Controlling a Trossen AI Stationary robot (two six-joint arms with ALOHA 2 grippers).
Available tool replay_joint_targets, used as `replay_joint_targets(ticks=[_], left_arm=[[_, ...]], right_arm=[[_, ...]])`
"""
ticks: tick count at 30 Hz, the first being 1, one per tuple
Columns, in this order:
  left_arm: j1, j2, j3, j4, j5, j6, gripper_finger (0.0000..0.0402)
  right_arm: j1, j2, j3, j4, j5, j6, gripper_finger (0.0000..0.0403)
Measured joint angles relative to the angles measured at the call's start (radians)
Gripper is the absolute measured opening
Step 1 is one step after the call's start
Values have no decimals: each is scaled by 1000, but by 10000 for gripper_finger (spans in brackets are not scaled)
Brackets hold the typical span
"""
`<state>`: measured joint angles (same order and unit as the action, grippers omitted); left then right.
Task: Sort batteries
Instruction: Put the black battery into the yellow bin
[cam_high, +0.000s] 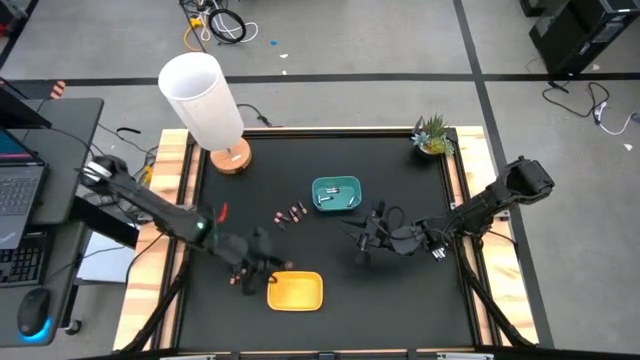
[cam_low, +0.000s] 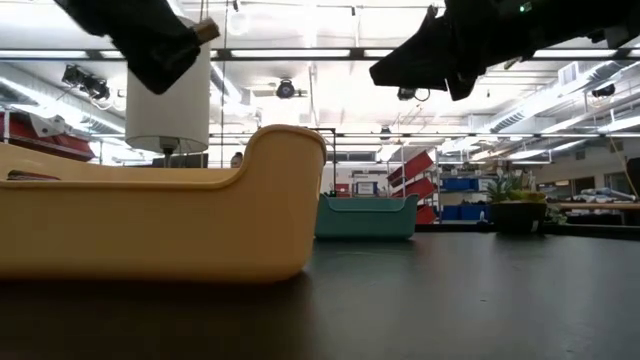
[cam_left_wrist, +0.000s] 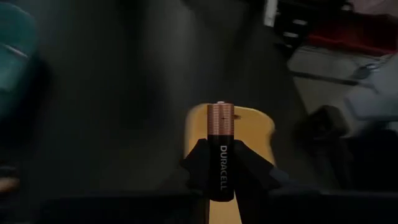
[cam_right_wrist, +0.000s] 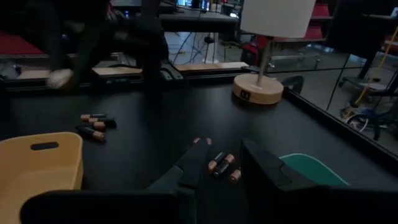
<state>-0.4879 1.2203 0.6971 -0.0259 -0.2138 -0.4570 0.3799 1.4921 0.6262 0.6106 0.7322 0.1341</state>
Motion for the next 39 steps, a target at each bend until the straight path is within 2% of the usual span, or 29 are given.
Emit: replay_joint_targets(ticks=[7,11,17,20,24,27,33,39], left_arm=[[-52,220,0,155,52,-159,52],[-52,304,0,195,55,-187,99],[-52,298,85,95,-8,-152,193],[-50,283,173,-70,-68,-123,215],[-30,273,290,-420,-235,-80,216],[22,273,319,-566,-235,-23,200],[173,274,261,-613,-121,129,166],[291,274,238,-584,-53,244,160]], right_arm=[[0,0,0,0,-17,25,80],[0,0,0,0,-43,27,80],[1,0,0,0,-71,24,80],[1,0,0,-7,-79,22,80],[1,1,0,-23,-101,21,80],[3,1,0,-24,-130,20,80],[11,1,0,-29,-152,-23,80],[15,1,0,-38,-167,-55,80]])
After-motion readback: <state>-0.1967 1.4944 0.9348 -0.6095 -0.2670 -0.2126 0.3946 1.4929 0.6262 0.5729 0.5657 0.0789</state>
